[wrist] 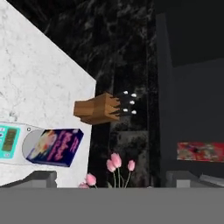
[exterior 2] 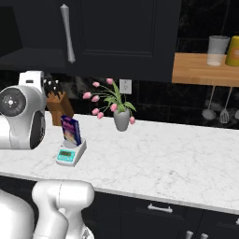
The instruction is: Pick the cereal and place it on the digital scale for weighing, and close the cabinet.
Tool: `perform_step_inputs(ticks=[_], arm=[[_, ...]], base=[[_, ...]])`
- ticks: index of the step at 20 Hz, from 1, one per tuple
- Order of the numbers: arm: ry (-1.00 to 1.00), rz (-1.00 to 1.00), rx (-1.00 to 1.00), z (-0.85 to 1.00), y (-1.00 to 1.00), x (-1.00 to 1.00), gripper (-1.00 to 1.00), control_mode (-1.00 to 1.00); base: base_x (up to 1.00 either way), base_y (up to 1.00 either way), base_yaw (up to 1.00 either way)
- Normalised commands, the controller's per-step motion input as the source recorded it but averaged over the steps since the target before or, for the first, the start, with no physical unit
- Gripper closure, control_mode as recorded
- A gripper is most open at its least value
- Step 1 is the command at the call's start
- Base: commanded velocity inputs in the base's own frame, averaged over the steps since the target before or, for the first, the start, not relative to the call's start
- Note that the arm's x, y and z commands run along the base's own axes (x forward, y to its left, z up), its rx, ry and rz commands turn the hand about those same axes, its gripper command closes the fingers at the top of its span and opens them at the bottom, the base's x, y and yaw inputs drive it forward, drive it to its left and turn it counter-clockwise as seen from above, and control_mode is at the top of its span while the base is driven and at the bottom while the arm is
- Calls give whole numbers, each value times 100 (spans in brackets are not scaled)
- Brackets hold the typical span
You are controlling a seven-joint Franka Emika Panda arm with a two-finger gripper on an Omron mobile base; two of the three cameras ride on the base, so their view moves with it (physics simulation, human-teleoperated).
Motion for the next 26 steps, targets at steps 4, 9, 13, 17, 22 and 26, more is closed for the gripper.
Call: perform_step_inputs(ticks=[4, 9, 13, 17, 22, 26], arm=[[-9, 6, 0, -25, 47, -1, -100, -100], [-16, 3, 4, -33, 53, 0, -100, -100], [-15, 2, 5, -30, 49, 0, -100, -100], [-18, 2, 3, -19, 56, -3, -100, -100], [-32, 0, 2, -14, 72, -10, -100, -100], [-16, 0, 6, -40, 84, 0, -100, -100]], base=[[0, 0, 0], [0, 0, 0], [0, 0, 0], [0, 0, 0], [0, 0, 0], [0, 0, 0]])
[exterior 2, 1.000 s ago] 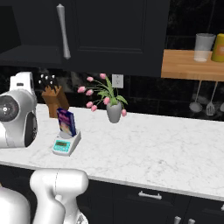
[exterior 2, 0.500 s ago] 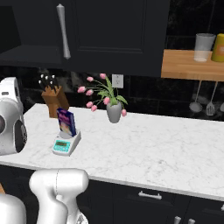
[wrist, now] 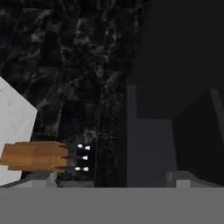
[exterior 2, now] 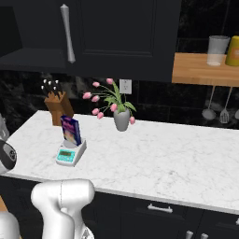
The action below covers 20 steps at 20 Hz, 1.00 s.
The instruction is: Pick the cereal and place it on the digital scale for weighing, and close the cabinet.
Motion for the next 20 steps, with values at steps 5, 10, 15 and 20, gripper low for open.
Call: perform_step_inputs(ticks=[5, 10, 15, 20], arm=[[-14, 0, 5, -31, 83, 0, -100, -100], [-25, 0, -5, -12, 81, 0, -100, -100], [-36, -2, -1, 0, 69, -23, -100, -100], [-34, -4, 1, -4, 59, -34, -100, -100]], base=[[0, 0, 0], [0, 0, 0], [0, 0, 0], [0, 0, 0]])
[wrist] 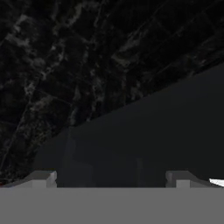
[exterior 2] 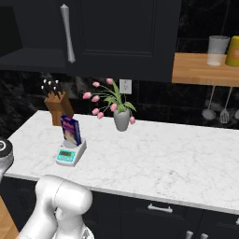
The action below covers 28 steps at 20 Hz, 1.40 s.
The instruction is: Pick the cereal and place it on the digital scale for weighing, and close the cabinet.
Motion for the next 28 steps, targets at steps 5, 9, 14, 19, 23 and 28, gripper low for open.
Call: perform_step_inputs(ticks=[5, 9, 14, 19, 23, 28], arm=[[-34, -5, 0, -1, 49, -12, -100, -100], [-40, -7, 0, -3, 51, -7, -100, -100], [-38, -10, 3, -24, 48, -10, -100, -100], [-31, -11, 18, -57, 24, -12, -100, -100], [-28, -8, 21, -58, 25, -9, -100, -100], [-30, -5, 10, -42, 81, -17, -100, -100]], base=[[0, 0, 0], [0, 0, 0], [0, 0, 0], [0, 0, 0], [0, 0, 0], [0, 0, 0]])
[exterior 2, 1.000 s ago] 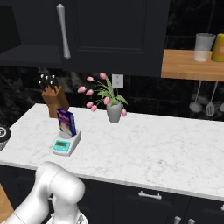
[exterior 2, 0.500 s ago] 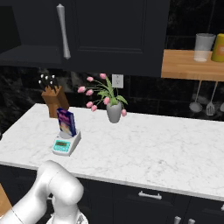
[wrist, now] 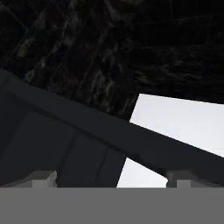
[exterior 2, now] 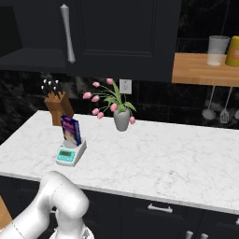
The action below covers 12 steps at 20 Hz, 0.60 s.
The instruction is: Pick the cereal and place it on the digital scale for weighing, and close the cabinet.
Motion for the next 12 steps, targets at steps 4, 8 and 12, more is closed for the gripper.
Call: perform_step_inputs(ticks=[4, 8, 12], arm=[[-17, 0, 0, -11, 88, -2, -100, -100], [-11, 0, 1, -3, 33, 0, -100, -100], [-8, 0, 4, -16, 28, 0, -100, -100]], base=[[0, 0, 0], [0, 0, 0], [0, 0, 0]])
